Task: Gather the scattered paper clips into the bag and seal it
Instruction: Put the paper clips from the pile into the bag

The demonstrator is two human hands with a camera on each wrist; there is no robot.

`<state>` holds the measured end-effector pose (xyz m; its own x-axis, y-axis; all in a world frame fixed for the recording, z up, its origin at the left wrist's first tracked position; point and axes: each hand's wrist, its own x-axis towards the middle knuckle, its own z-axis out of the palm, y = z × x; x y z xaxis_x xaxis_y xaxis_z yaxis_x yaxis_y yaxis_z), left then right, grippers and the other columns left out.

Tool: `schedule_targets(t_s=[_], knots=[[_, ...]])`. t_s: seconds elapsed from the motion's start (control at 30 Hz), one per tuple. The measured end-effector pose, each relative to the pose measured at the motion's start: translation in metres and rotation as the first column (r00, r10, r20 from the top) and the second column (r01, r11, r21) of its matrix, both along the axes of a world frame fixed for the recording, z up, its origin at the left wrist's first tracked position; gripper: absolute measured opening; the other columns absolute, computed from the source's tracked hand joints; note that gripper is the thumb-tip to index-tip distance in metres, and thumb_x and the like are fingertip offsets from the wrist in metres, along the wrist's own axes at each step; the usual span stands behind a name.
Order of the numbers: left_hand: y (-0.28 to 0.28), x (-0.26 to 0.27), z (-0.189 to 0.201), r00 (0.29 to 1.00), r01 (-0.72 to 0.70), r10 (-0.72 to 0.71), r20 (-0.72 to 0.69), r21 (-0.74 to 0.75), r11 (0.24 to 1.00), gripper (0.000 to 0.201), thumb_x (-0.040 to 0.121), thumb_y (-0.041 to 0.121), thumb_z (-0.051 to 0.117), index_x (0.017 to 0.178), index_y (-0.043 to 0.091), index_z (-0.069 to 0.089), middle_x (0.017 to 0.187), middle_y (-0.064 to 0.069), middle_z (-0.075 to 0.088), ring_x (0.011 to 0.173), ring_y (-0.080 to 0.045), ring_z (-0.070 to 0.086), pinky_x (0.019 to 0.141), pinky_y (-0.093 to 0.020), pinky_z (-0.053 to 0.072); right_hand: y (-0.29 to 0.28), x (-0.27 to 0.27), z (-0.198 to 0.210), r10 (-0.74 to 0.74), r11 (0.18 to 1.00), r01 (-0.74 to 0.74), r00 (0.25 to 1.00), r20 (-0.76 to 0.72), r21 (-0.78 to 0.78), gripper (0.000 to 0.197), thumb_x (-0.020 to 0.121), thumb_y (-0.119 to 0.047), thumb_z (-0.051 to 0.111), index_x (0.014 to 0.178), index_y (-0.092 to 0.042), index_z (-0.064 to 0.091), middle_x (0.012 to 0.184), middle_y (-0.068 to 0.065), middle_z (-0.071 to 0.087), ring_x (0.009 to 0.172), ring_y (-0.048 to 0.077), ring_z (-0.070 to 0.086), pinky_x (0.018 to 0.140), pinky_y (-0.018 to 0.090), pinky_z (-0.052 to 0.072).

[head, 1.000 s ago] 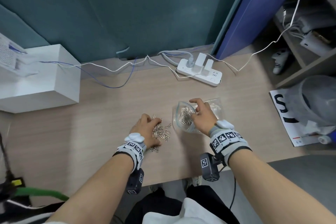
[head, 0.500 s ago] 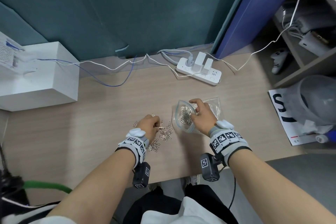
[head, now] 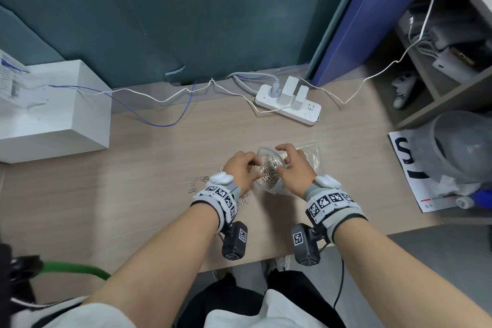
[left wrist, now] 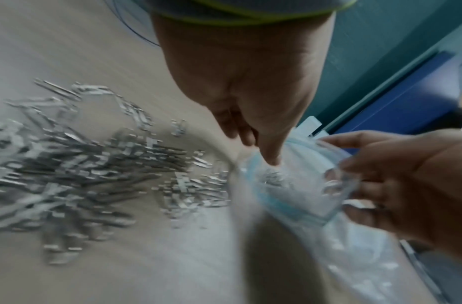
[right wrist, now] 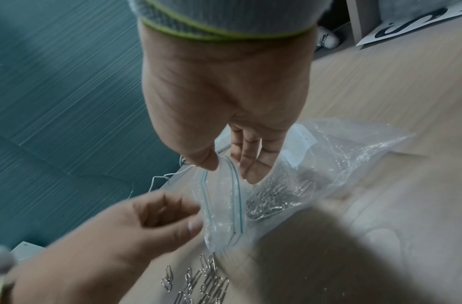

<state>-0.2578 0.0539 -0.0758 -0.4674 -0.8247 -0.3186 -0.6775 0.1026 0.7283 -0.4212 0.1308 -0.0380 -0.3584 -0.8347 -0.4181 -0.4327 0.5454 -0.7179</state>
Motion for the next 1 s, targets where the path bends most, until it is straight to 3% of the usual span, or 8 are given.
schedule_targets(t_s=[0.1, 0.2, 0.3, 0.47, 0.63, 0.8, 0.9, 1.0], knots=[[-0.002, 0.023, -0.011, 0.984, -0.006, 0.028, 0.178, -0.122, 0.992, 0.024, 0.073, 0.02, 0.077, 0.091, 0.032, 0.067, 0.1, 0.006, 0.056, 0.093, -0.019, 0.058, 0.082, -0.033, 0.05, 0.002, -0.004, -0.001, -0.002, 1.0, 0.002, 1.0, -0.011, -0.009, 0.052, 0.09, -0.006, 0.055, 0.133, -0.034, 0.053, 0.108, 0.003, 0.045, 0.076, 0.012, 0.052, 0.071, 0.024, 0.038], [0.004, 0.039, -0.022, 0.96, 0.081, -0.032, 0.278, -0.168, 0.982, 0.036, 0.069, 0.033, 0.08, 0.102, 0.037, 0.068, 0.109, 0.011, 0.054, 0.102, -0.015, 0.05, 0.087, -0.031, 0.045, 0.004, -0.009, -0.003, -0.016, 1.0, 0.016, 1.0, -0.008, -0.004, 0.052, 0.09, -0.005, 0.053, 0.134, -0.034, 0.052, 0.11, 0.003, 0.045, 0.078, 0.012, 0.053, 0.06, 0.011, 0.036], [0.01, 0.039, -0.028, 0.942, 0.226, -0.169, 0.289, -0.177, 0.958, 0.035, 0.07, 0.038, 0.081, 0.103, 0.039, 0.069, 0.113, 0.013, 0.053, 0.105, -0.014, 0.047, 0.088, -0.031, 0.043, 0.004, -0.014, -0.005, -0.007, 1.0, 0.007, 1.0, -0.022, 0.003, 0.054, 0.089, 0.0, 0.052, 0.132, -0.033, 0.053, 0.108, 0.002, 0.044, 0.082, 0.018, 0.056, 0.068, 0.02, 0.041], [0.01, 0.045, -0.027, 0.893, 0.387, -0.327, 0.31, -0.155, 0.909, 0.012, 0.077, 0.024, 0.079, 0.084, 0.029, 0.07, 0.104, 0.013, 0.056, 0.1, -0.018, 0.052, 0.081, -0.035, 0.047, 0.004, -0.015, -0.006, -0.011, 1.0, 0.011, 1.0, -0.017, 0.003, 0.053, 0.089, -0.001, 0.052, 0.132, -0.032, 0.053, 0.108, 0.003, 0.045, 0.084, 0.022, 0.057, 0.077, 0.028, 0.044], [0.0, 0.07, -0.015, 0.835, 0.476, -0.393, 0.385, -0.147, 0.867, 0.008, 0.08, 0.024, 0.073, 0.086, 0.028, 0.069, 0.098, 0.012, 0.06, 0.1, -0.02, 0.054, 0.079, -0.033, 0.043, 0.0, -0.008, -0.004, -0.003, 1.0, 0.003, 1.0, -0.01, 0.003, 0.051, 0.091, -0.005, 0.055, 0.134, -0.032, 0.051, 0.111, 0.003, 0.046, 0.088, 0.02, 0.056, 0.078, 0.028, 0.041], [0.006, 0.095, 0.005, 0.798, 0.428, -0.284, 0.531, -0.169, 0.888, 0.076, 0.051, 0.076, 0.07, 0.117, 0.044, 0.049, 0.11, 0.01, 0.043, 0.093, -0.016, 0.046, 0.085, -0.034, 0.042, -0.003, -0.002, -0.002, 0.004, 1.0, -0.004, 1.0, 0.005, -0.004, 0.052, 0.091, -0.006, 0.056, 0.134, -0.034, 0.051, 0.115, 0.004, 0.048, 0.092, 0.022, 0.058, 0.079, 0.03, 0.043], [0.014, 0.102, 0.007, 0.77, 0.39, -0.288, 0.57, -0.062, 0.919, 0.103, 0.041, 0.077, 0.075, 0.132, 0.054, 0.034, 0.119, 0.005, 0.034, 0.095, -0.019, 0.05, 0.085, -0.036, 0.051, -0.003, -0.001, -0.002, 0.012, 1.0, -0.012, 1.0, 0.006, -0.005, 0.051, 0.092, -0.006, 0.055, 0.135, -0.033, 0.05, 0.115, 0.005, 0.047, 0.09, 0.022, 0.058, 0.078, 0.03, 0.045], [0.017, 0.1, -0.003, 0.823, 0.339, -0.295, 0.486, -0.004, 0.941, 0.09, 0.054, 0.064, 0.081, 0.131, 0.055, 0.036, 0.125, 0.006, 0.029, 0.102, -0.022, 0.055, 0.081, -0.039, 0.056, -0.001, 0.0, -0.004, 0.013, 1.0, -0.013, 1.0, -0.001, 0.004, 0.052, 0.092, -0.007, 0.055, 0.135, -0.034, 0.05, 0.115, 0.005, 0.047, 0.092, 0.021, 0.058, 0.079, 0.03, 0.045]])
